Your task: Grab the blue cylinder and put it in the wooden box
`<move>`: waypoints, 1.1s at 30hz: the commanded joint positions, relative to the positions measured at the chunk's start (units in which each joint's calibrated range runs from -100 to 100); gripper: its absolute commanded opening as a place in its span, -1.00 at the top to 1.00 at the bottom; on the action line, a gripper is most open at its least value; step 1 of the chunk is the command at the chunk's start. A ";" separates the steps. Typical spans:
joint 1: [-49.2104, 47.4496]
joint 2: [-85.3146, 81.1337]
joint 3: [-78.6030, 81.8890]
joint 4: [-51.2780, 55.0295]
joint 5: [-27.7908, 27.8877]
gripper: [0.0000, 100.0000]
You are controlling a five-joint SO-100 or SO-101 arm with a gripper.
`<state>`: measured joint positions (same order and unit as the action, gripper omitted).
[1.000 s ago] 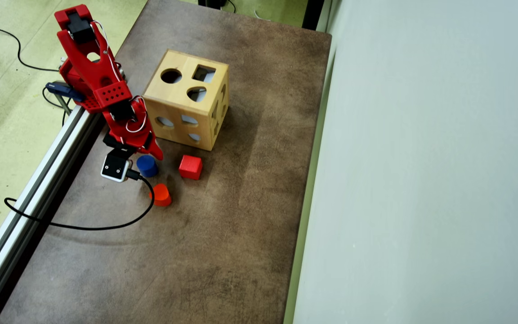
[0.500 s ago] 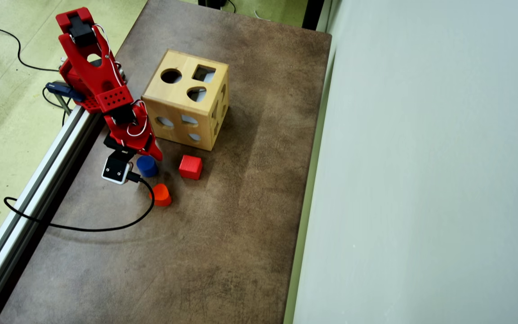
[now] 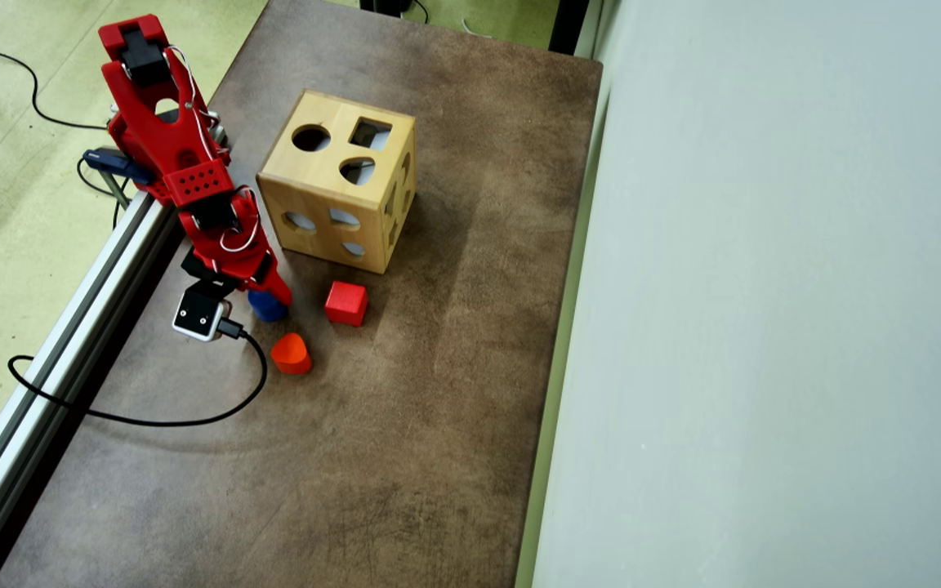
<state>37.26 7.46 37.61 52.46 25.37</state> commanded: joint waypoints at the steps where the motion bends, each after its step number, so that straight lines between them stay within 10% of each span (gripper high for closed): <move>1: -0.04 -0.28 -1.29 -0.47 -0.20 0.42; 33: -2.05 6.17 -1.20 -8.35 0.24 0.53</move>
<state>36.40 14.49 37.61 44.63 25.37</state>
